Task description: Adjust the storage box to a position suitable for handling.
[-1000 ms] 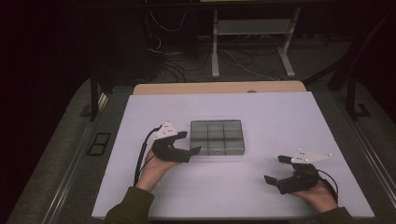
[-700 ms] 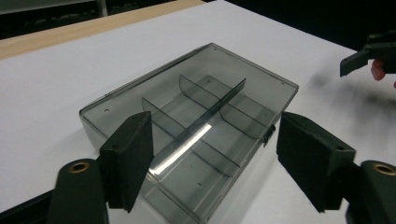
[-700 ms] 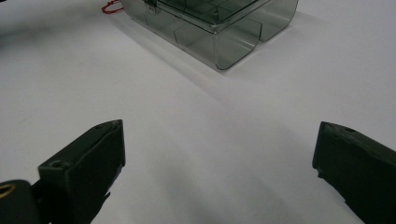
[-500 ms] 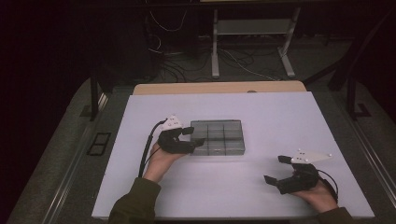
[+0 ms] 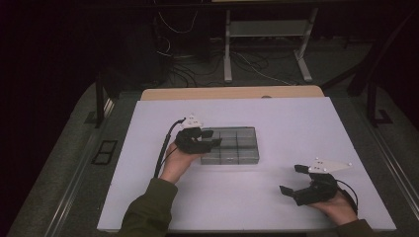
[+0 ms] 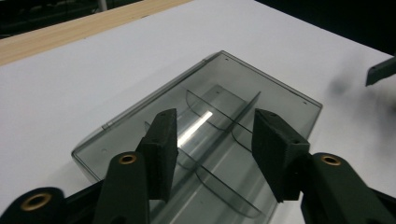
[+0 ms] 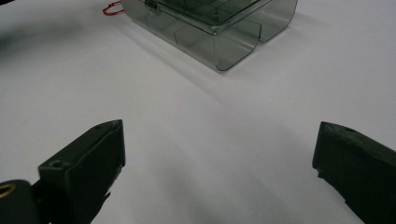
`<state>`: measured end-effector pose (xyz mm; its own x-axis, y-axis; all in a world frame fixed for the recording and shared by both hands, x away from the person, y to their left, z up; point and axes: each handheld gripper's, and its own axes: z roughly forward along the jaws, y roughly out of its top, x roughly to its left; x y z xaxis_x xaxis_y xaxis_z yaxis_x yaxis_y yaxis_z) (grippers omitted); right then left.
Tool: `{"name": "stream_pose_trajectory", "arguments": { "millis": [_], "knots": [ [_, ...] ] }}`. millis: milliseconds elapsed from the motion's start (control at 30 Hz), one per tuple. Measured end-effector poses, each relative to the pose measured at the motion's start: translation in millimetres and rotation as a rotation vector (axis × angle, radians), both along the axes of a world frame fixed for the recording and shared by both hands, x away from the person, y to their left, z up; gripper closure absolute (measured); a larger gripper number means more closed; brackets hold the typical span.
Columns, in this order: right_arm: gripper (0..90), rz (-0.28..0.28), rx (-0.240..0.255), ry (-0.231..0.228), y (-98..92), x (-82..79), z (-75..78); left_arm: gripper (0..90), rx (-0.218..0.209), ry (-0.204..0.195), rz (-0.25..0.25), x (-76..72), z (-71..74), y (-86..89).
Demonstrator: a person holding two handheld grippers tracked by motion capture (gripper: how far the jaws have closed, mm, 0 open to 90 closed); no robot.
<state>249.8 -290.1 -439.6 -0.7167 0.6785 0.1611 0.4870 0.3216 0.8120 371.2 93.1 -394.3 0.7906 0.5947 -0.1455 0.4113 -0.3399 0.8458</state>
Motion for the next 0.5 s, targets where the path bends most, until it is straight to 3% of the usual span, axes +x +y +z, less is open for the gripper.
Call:
{"name": "stream_pose_trajectory", "arguments": {
  "millis": [500],
  "knots": [
    [2.3, 0.001, 0.006, -0.002, -1.0, 0.1, 0.0, 71.1, 0.056, 0.060, 0.050, 32.2, 4.1, -15.4]
  ]
}}
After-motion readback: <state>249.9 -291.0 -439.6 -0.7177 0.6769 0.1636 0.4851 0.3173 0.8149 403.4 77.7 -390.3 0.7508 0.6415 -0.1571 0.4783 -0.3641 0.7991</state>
